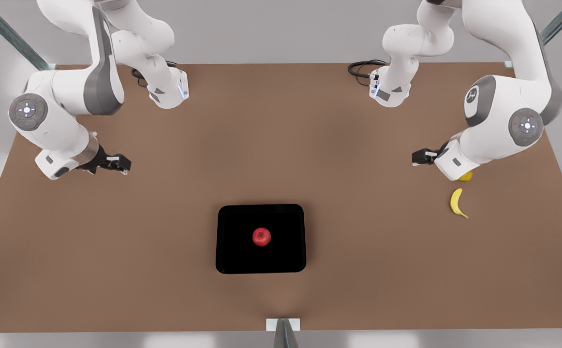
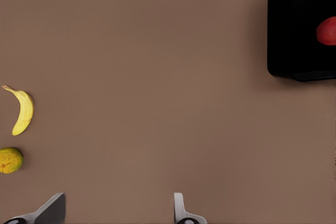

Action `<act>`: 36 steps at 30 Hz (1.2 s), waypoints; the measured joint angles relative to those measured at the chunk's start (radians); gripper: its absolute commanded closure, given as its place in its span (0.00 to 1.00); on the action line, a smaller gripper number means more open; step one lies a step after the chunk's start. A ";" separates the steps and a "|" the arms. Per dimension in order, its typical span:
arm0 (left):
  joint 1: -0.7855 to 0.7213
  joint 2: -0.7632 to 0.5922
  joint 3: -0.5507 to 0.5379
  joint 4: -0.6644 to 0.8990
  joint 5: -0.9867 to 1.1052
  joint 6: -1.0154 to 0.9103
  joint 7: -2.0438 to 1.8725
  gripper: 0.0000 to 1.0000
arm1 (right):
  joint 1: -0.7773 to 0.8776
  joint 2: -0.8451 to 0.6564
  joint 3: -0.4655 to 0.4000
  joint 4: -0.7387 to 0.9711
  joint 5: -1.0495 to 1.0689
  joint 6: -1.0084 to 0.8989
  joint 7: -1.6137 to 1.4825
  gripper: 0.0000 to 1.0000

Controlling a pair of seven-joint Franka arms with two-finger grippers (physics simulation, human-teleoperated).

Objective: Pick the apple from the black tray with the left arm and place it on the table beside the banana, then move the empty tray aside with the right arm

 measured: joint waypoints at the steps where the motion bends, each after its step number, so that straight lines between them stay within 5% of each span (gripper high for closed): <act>1: 0.003 0.003 -0.002 0.000 -0.001 0.017 -0.002 0.00 | 0.015 0.000 0.000 0.000 0.000 0.020 0.005 0.00; 3: -0.021 0.062 -0.007 0.069 -0.004 0.045 -0.006 0.00 | 0.042 0.000 0.000 0.000 -0.001 0.052 0.016 0.00; 7: -0.421 0.327 -0.023 0.368 -0.014 0.151 -0.015 0.00 | 0.066 0.006 0.001 0.006 -0.002 0.091 0.033 0.00; 18: -0.700 0.595 -0.059 0.421 0.052 0.611 0.049 0.00 | -0.012 0.022 0.009 0.017 -0.004 0.127 0.064 0.00; 26: -0.728 0.703 0.058 0.428 0.233 0.755 -0.010 0.00 | 0.014 0.022 0.011 0.016 -0.004 0.132 0.078 0.00; 36: -0.687 0.847 0.065 0.485 0.155 0.843 -0.128 0.00 | 0.008 0.030 0.011 0.017 -0.004 0.134 0.088 0.00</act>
